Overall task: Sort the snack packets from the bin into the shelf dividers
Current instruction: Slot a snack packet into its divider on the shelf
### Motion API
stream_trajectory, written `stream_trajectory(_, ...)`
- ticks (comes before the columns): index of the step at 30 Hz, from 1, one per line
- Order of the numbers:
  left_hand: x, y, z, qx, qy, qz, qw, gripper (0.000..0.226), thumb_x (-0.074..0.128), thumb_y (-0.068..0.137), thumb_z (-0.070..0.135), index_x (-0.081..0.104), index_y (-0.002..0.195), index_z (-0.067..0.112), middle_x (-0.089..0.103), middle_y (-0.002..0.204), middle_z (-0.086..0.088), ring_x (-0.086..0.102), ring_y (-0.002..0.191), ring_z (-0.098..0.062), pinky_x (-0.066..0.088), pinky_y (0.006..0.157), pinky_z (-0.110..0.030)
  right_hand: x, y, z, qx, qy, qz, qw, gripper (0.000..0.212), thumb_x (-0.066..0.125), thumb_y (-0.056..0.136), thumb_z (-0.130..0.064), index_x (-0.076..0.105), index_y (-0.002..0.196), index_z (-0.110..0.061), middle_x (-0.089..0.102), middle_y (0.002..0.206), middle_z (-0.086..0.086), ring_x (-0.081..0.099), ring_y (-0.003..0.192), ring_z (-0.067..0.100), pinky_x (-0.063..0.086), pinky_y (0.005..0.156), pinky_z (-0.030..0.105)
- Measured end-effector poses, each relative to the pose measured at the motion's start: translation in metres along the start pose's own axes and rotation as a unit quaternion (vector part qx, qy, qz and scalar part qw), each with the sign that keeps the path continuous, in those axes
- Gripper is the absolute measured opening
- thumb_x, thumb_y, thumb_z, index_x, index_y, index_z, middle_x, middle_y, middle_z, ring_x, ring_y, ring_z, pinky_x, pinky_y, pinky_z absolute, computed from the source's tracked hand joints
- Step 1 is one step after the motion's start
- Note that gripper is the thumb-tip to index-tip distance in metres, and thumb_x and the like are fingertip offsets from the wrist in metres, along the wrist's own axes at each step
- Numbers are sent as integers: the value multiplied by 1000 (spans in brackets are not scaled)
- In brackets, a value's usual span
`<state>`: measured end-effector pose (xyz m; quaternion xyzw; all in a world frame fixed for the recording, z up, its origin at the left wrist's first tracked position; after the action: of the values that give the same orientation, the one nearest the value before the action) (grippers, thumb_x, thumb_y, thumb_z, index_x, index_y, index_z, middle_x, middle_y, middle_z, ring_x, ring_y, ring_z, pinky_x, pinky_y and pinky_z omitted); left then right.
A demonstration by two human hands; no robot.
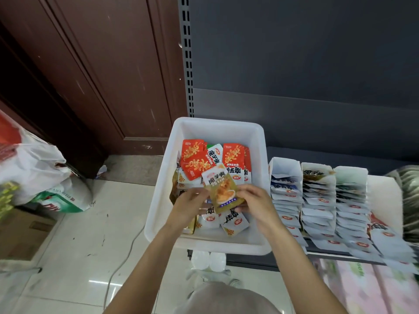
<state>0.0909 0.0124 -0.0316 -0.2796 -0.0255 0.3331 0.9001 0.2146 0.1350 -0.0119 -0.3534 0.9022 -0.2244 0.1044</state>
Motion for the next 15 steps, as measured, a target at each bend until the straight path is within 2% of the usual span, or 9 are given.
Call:
stream_trajectory(2,22,-8,10,19,-79,-37,996,32,64,87,34,61,115,18,70,107,-1,68,94,-15,56,72,-25,-8,-17,-7,-34,20,-17,999,19,50,92,1,67,94,-6,67,85,7,65,69,9,52,56,21)
stream_trajectory(4,34,-14,23,80,-92,-27,992,24,69,84,22,63,108,26,71,104,3,66,98,-15,55,79,-30,-15,-27,-8,-65,-10,-19,998,20,53,91,0,67,97,-12,67,92,7,65,84,17,56,68,28)
stream_trajectory(6,41,-17,36,128,-84,-26,988,25,70,83,15,63,103,29,71,103,5,66,97,-12,55,82,-33,-30,-32,-11,-102,-68,19,992,21,60,89,-4,64,102,-20,66,98,-1,62,96,18,55,82,33)
stream_trajectory(7,45,-19,43,154,-68,-37,985,27,70,83,13,62,103,28,71,103,5,67,95,-10,56,82,-32,-38,-34,-17,-124,-83,44,988,26,63,87,-7,60,107,-23,63,101,-5,61,99,15,53,85,32)
stream_trajectory(10,60,-20,58,226,49,-87,969,32,71,82,12,60,107,27,71,102,8,68,93,-9,56,81,-31,-67,-45,-45,-220,-79,80,969,58,70,83,-11,42,128,-34,55,118,-11,58,103,6,50,84,21)
stream_trajectory(12,72,-21,68,254,122,-116,952,34,72,81,14,61,108,30,72,100,9,68,92,-8,56,80,-34,-85,-53,-62,-261,-95,72,958,73,74,80,-12,34,131,-46,52,121,-18,58,104,4,51,83,20)
stream_trajectory(14,87,-21,78,282,189,-144,930,32,74,80,18,63,108,28,72,99,8,68,90,-8,56,80,-40,-104,-59,-74,-269,-131,78,951,71,76,78,-12,39,125,-50,58,107,-22,64,93,6,53,75,22)
stream_trajectory(15,95,-21,84,295,213,-156,918,33,75,79,20,64,109,27,72,99,8,68,90,-7,56,80,-40,-116,-62,-78,-272,-150,93,946,60,75,78,-11,47,119,-46,62,98,-20,66,84,8,53,69,24)
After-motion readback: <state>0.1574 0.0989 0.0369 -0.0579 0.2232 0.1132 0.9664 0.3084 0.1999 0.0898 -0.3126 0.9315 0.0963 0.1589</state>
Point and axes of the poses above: each hand's wrist, its own y-axis towards the middle knuckle, its own x-axis out of the palm, z = x × y, the point moved 5 cm from there along y, towards the middle knuckle
